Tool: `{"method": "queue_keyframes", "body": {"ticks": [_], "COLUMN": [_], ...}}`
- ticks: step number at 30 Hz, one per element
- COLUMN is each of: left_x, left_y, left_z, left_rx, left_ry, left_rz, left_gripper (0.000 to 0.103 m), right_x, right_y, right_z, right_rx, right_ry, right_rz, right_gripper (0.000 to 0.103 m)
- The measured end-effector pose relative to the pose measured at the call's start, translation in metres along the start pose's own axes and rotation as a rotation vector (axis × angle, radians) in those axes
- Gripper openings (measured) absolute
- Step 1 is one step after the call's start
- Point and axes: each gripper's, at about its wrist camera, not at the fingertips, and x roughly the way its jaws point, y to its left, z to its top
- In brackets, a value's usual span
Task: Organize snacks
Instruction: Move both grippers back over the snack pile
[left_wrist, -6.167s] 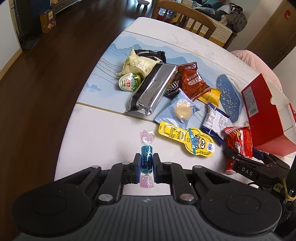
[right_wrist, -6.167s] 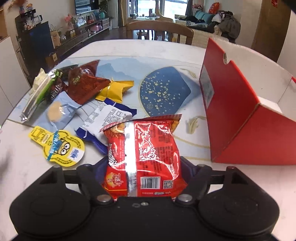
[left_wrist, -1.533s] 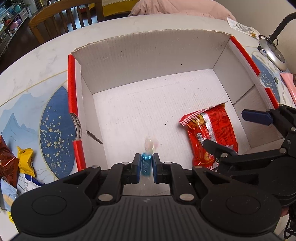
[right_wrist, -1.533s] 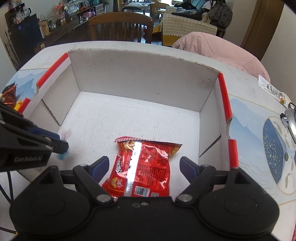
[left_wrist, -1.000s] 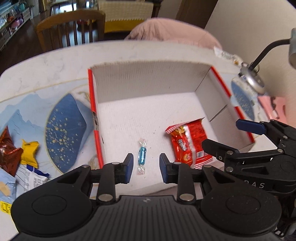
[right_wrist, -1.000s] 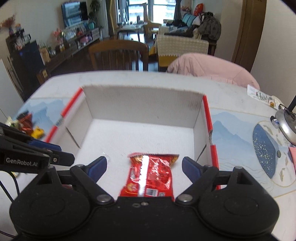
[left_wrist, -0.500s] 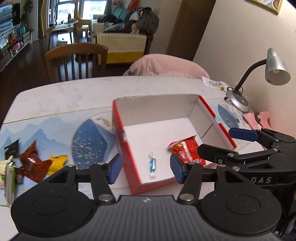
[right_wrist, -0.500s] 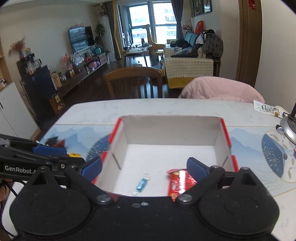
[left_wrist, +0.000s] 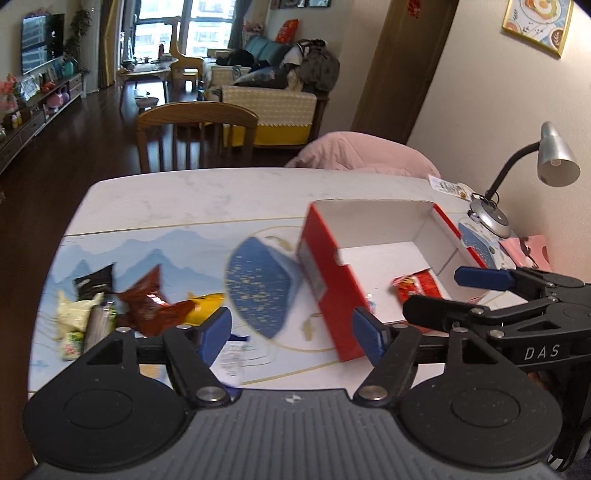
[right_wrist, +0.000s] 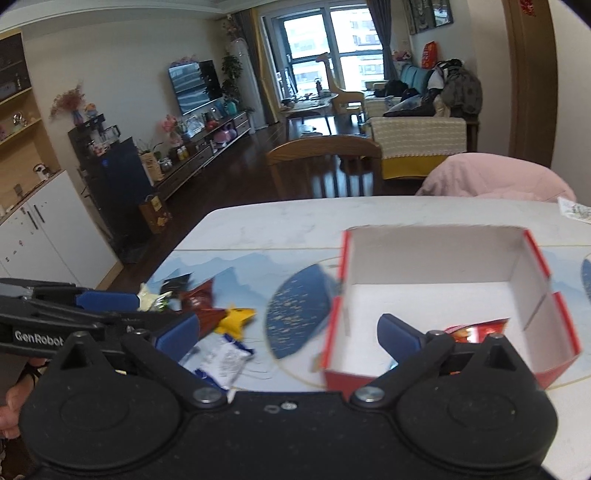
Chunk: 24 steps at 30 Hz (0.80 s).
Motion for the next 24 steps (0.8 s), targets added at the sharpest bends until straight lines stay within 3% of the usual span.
{"method": "queue_keyframes", "body": {"ticks": [3,8,14,24], "left_x": [-0.008,-0.017,-0.016,-0.006], "left_y": [0.021,0.061,0.112,0.177], "left_z": [-0.007,-0.021,-0.038,-0.053], "left_rx": [-0.011,-0.050,-0.087,-0.081], "left_ry": [-0.009,-0.003,0.024,0.048], "left_rz": [0.002,-0.012,0.061,0.108], "left_gripper": [0.081,0.081,0.081,0.081], "right_x": [0.009,0.028,0.052,0.099], "right_y": [0.017,0.043,0.076,0.113], "right_z": [-0.005,-0.016,-0.027,-0.027], "right_rx": [-0.006,-0.016,-0.032,-0.073], "right_ry": [0.018,0.052,0.096,0.140], "right_rz": [-0.001,-0.008,-0.017,-0.047], "right_gripper": [0.103,0.103,0.103,0.103]}}
